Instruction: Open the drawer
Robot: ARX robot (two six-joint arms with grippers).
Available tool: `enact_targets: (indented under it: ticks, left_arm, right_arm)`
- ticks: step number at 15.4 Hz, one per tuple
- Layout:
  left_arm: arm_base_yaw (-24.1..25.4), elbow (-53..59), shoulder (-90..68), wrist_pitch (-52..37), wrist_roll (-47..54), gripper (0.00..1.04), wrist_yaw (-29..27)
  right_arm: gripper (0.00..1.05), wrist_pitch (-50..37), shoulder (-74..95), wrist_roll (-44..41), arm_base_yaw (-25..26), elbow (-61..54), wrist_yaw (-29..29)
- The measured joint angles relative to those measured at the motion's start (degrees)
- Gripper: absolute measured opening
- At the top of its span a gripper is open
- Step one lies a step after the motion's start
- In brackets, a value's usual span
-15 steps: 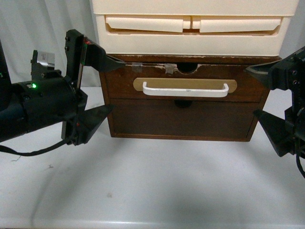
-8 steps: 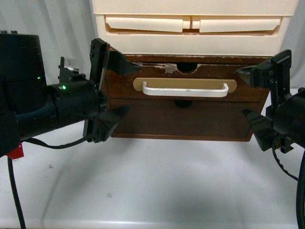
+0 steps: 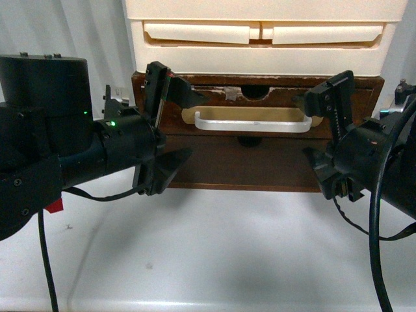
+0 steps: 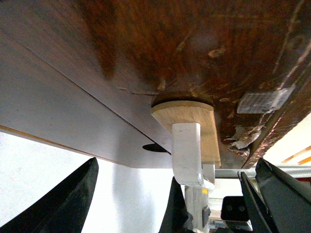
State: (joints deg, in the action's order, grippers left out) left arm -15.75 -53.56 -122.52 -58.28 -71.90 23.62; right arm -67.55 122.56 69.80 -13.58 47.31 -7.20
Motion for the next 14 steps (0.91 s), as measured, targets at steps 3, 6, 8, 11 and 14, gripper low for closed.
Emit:
enact_targets:
  ticks: [3, 6, 8, 11, 14]
  left_arm:
    - [-0.94, -1.27, -0.79, 0.90, -0.11, 0.98, -0.09]
    - [-1.88, -2.82, -1.20, 2.05, -0.17, 0.98, -0.90]
    - [-2.40, -3.06, -1.53, 1.55, -0.17, 0.98, -0.87]
    - [-2.60, -3.45, -1.64, 1.55, -0.17, 0.76, -0.74]
    - [-2.60, -3.72, -1.95, 1.60, -0.94, 0.48, -0.68]
  right_arm:
    - [0.98, 1.14, 0.50, 0.50, -0.42, 0.83, 0.37]
    - [0.98, 1.64, 1.07, 1.18, -0.37, 1.49, 1.20]
    - [0.98, 2.10, 1.16, 1.20, -0.66, 1.64, 1.29]
    - [0.74, 2.47, 1.18, 1.29, -1.09, 2.23, 1.51]
    - [0.47, 2.75, 1.60, 1.27, -1.22, 3.02, 1.60]
